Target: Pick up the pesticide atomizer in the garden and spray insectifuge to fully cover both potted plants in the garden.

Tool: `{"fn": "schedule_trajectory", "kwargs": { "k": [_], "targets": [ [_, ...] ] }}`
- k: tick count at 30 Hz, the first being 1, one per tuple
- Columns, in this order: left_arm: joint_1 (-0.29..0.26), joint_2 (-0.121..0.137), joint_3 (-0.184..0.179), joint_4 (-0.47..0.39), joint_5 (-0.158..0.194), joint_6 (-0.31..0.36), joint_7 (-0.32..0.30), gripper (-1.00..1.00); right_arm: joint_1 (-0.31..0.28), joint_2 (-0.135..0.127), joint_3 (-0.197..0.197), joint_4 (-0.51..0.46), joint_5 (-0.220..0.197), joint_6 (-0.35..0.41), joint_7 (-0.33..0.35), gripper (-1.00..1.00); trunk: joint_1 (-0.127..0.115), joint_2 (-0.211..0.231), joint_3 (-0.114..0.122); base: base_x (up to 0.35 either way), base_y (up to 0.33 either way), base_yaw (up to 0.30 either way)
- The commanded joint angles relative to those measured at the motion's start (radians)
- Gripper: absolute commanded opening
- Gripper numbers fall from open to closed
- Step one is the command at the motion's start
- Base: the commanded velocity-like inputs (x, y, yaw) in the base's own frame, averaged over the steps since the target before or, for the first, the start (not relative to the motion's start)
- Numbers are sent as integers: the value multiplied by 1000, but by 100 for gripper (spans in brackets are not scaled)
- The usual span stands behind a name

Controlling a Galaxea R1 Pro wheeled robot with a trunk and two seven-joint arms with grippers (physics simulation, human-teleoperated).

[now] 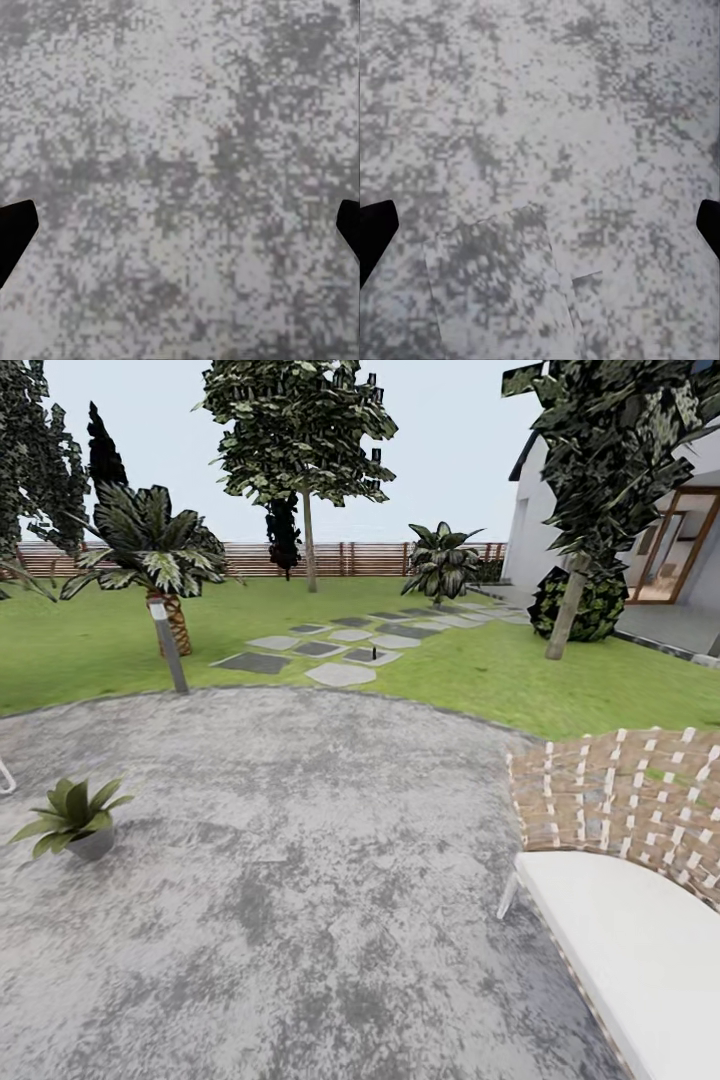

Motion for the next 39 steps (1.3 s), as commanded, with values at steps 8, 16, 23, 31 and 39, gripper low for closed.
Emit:
{"fn": "schedule_trajectory", "kwargs": {
  "k": [8, 16, 23, 31, 39],
  "targets": [
    [-1, 0, 0, 1, 1, -3, 0, 100, 0, 0, 0, 1, 0, -3, 0, 100, 0, 0, -1, 337, 0, 0],
    [-1, 0, 0, 1, 1, -3, 0, 100, 0, 0, 0, 1, 0, -3, 0, 100, 0, 0, -1, 337, 0, 0],
    [-1, 0, 0, 1, 1, -3, 0, 100, 0, 0, 0, 1, 0, -3, 0, 100, 0, 0, -1, 337, 0, 0],
    [0, 0, 0, 1, 1, -3, 0, 100, 0, 0, 1, 1, 0, -3, 0, 100, 0, 0, -1, 337, 0, 35],
    [-1, 0, 0, 1, 1, -3, 0, 100, 0, 0, 0, 1, 0, -3, 0, 100, 0, 0, -1, 337, 0, 139]
  ]
}}
